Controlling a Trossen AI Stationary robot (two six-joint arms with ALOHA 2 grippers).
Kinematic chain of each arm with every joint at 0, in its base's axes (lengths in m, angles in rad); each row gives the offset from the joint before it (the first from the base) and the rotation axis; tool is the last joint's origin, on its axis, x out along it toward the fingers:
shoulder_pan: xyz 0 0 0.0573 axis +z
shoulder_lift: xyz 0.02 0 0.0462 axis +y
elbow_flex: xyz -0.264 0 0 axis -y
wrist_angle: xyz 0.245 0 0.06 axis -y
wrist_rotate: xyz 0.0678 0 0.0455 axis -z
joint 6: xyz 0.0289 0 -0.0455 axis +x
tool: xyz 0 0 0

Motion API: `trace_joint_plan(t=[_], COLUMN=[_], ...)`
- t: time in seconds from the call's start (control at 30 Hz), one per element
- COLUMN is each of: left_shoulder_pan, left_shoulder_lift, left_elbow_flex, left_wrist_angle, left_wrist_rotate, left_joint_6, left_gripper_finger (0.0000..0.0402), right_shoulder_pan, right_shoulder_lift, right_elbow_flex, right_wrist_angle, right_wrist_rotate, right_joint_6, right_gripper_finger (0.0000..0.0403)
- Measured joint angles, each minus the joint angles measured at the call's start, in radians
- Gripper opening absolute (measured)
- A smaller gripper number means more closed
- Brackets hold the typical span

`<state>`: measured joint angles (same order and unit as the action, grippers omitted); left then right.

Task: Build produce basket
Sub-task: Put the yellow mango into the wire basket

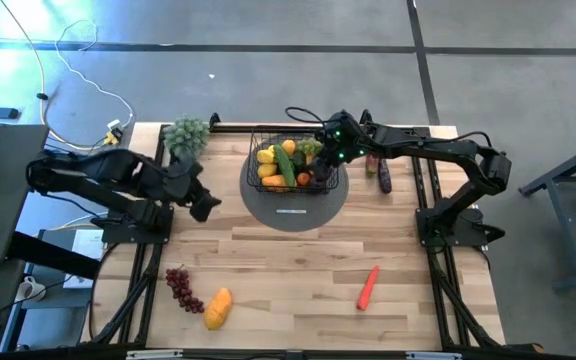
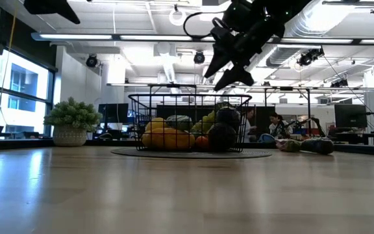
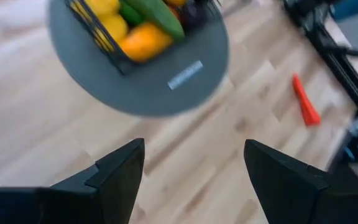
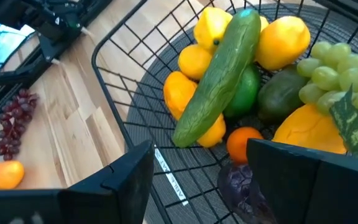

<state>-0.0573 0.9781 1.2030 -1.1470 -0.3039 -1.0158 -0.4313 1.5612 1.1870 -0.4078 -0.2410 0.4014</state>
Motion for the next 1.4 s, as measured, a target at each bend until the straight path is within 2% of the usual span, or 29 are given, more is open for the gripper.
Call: trace_joint_plan(t=[0.1,0.37,0.67,0.8,1.23,1.4], left_shoulder_pan=[-0.04,-0.182,-0.339,-0.398,-0.534,-0.565], left_shoulder_lift=[0.023,0.129,0.284,0.338,0.5,0.569], left_elbow_flex=[0.0,0.0,0.0,0.0,0.0,0.0], left_wrist_angle=[0.0,0.001,0.019,0.056,0.106,0.122], left_wrist_rotate=[0.034,0.043,0.124,0.128,0.15,0.192], left_joint_6=[-0.026,-0.24,-0.437,-0.523,-0.708,-0.794], left_gripper_finger=[0.0266,0.0266,0.0266,0.0266,0.0266,0.0266], right_shoulder_pan=[0.0,0.001,0.041,0.06,0.111,0.114], right_shoulder_lift=[0.0,0.0,0.0,0.0,0.0,0.0], right_elbow_flex=[0.0,0.0,0.0,0.0,0.0,0.0], right_wrist_angle=[-0.014,-0.032,-0.053,-0.072,-0.101,-0.103], right_wrist_rotate=[-0.011,-0.064,-0.066,-0.066,-0.066,-0.066], right_joint_6=[-0.002,-0.002,-0.035,-0.053,-0.067,-0.064], right_gripper_finger=[0.0236,0.0236,0.0236,0.0236,0.0236,0.0236])
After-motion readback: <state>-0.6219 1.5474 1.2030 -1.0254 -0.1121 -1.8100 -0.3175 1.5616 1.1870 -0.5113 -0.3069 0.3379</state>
